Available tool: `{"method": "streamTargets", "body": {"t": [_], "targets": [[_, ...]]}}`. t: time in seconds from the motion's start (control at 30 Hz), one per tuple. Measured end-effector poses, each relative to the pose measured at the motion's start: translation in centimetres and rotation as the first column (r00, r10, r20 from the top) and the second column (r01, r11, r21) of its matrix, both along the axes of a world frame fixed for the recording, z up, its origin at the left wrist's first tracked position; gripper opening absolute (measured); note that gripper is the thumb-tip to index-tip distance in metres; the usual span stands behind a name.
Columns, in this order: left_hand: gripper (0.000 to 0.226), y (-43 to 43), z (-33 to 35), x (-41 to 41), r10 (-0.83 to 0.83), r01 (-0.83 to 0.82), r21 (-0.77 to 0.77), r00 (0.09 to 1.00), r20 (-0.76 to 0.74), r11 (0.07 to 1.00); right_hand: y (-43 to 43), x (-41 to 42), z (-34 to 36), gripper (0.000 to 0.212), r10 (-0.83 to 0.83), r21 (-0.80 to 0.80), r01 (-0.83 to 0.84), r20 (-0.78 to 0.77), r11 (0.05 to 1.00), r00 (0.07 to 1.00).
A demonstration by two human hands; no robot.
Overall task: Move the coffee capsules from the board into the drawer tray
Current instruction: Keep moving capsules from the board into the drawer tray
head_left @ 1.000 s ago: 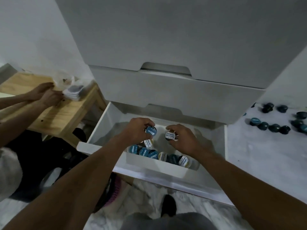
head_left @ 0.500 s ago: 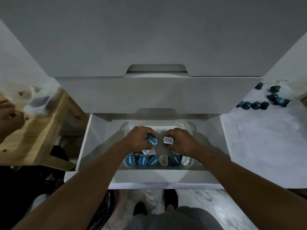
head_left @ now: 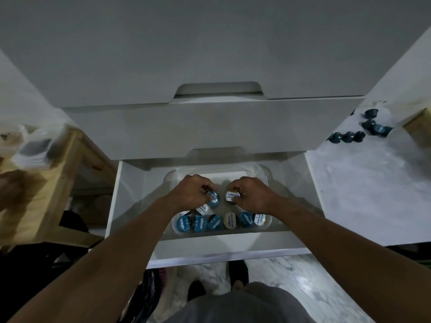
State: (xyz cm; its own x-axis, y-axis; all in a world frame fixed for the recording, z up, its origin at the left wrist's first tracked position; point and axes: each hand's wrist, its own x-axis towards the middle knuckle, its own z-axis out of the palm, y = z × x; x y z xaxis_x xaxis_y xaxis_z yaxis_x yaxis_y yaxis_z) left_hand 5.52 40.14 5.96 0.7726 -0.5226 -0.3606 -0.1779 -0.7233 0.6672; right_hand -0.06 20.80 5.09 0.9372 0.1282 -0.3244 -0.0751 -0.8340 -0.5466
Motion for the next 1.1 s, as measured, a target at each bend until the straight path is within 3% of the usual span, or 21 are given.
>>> {"method": "streamTargets", "body": {"t": [0.23, 0.8, 0.97, 1.1], "targets": [[0.026, 0.1, 0.0, 0.0, -0.045, 0.046, 0.046, 0.999, -0.025, 0.998, 0.6, -0.2, 0.4, 0.025, 0.009, 0.058, -0.006, -0.044, 0.998, 0.999], [0.028, 0.0, 0.6, -0.7, -0.014, 0.021, 0.104, 0.998, -0.068, 0.994, 0.9, 0.0, 0.3, 0.029, 0.051, 0.066, -0.045, -0.100, 0.997, 0.994], [0.030, -0.1, 1.2, -0.7, 0.061, -0.063, 0.082, 0.998, 0.017, 0.995, 0.4, 0.6, -0.2, 0.032, 0.060, 0.031, -0.058, -0.071, 0.998, 0.996], [0.033, -0.3, 2.4, -1.5, 0.149, -0.174, 0.134, 0.973, 0.177, 0.976, -0.1, 1.1, 0.5, 0.033, 0.051, -0.035, -0.049, 0.067, 0.998, 0.996]]}}
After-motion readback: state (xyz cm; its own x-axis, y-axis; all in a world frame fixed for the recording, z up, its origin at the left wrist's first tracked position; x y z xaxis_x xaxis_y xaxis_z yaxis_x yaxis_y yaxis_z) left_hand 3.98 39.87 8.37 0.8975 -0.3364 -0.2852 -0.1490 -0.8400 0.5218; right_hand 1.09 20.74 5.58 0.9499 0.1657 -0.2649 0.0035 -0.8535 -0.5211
